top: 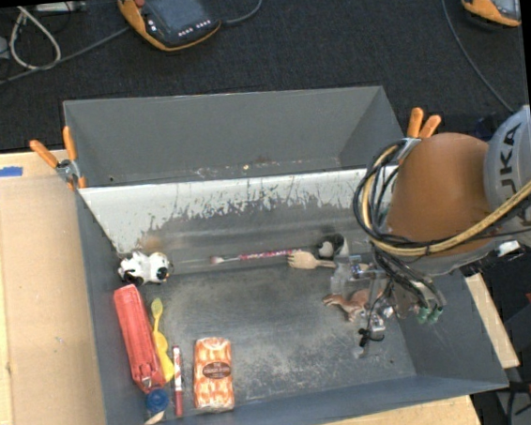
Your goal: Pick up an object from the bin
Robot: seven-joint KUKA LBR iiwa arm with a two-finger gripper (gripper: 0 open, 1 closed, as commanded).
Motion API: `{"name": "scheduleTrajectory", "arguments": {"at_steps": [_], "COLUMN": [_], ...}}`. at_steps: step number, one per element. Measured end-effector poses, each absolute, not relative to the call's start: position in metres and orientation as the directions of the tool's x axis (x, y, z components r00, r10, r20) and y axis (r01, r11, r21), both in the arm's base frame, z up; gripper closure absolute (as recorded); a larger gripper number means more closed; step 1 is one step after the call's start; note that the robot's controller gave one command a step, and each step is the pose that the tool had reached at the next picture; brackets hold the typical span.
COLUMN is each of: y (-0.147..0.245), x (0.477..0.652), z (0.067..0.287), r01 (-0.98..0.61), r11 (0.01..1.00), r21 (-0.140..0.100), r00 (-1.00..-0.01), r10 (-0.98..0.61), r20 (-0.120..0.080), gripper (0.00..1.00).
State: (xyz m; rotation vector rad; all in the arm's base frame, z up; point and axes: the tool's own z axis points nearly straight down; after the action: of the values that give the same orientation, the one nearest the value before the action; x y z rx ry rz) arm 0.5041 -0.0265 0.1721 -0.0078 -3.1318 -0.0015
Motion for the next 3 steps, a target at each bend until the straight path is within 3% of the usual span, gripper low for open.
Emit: {"name": "scheduleTrajectory", "arguments": {"at_steps": [1,2,3], "y": [-0.026,-0.060,-0.088], "x": [0.506,0.521,0.518], "z": [0.176,0.142,0.115], "r01": [0.004,-0.139,-0.201], "r11": [1.000,0.990,0.980], "r21": [0.001,0.002,0.002], "r00": [-1.000,-0.990,-0.980], "r10": [0.004,-0.139,-0.201], "r20": [0.002,-0.005,0.007], "gripper": [0.00,0.00,0.00]}}
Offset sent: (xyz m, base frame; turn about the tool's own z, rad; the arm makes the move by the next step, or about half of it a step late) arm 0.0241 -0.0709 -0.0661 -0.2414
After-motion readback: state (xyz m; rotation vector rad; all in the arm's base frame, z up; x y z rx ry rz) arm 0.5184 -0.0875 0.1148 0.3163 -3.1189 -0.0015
